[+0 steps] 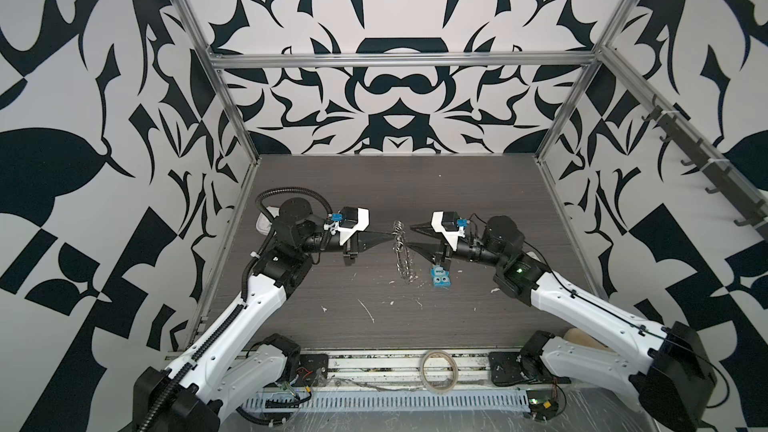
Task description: Remove the keys from the keyring
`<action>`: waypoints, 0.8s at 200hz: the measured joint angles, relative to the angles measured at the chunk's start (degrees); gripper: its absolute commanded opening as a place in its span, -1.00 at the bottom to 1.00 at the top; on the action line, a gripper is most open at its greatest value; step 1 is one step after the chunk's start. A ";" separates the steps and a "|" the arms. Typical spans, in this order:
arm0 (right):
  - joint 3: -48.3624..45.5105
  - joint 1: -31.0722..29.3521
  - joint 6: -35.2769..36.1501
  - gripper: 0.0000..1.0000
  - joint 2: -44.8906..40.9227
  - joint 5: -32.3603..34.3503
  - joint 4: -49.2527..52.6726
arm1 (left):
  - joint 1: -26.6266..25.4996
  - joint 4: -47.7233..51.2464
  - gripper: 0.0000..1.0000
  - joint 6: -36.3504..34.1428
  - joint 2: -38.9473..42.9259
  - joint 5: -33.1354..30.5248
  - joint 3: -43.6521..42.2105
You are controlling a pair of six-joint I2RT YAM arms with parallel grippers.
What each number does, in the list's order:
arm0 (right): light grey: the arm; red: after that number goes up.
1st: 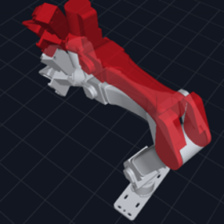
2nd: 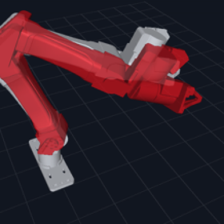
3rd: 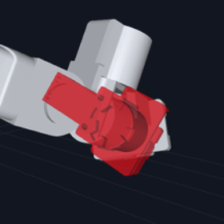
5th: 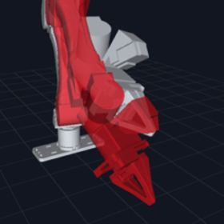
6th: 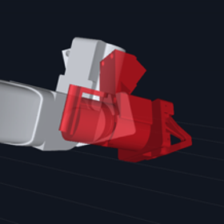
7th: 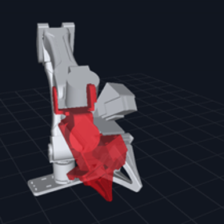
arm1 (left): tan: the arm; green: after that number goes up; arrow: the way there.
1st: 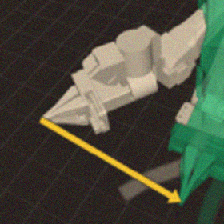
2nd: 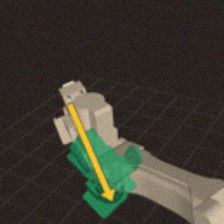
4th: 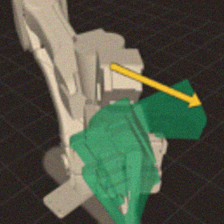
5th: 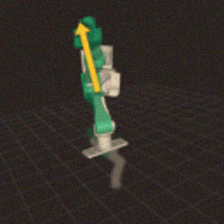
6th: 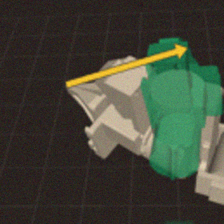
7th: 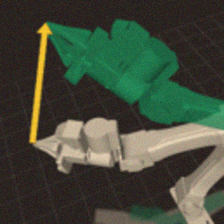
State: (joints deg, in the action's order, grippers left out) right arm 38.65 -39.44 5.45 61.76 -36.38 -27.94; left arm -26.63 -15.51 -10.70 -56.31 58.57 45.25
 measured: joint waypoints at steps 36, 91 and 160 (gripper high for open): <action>0.00 -1.55 -1.09 -0.09 1.51 -0.31 -3.26 | 0.00 -1.62 -1.00 1.68 -0.61 0.00 0.00; 0.02 -2.49 -0.98 -0.08 1.92 -1.62 -2.69 | 0.00 -2.95 -1.00 2.38 -0.87 -0.02 0.00; 0.96 -2.69 4.68 -0.06 -4.42 0.55 7.45 | 0.00 1.46 -1.00 -2.71 -0.70 -0.87 0.07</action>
State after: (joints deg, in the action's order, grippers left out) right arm 39.62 -42.13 10.13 57.34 -35.83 -20.49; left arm -26.63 -14.04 -13.41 -57.01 57.69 45.32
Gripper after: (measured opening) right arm 0.470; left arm 0.047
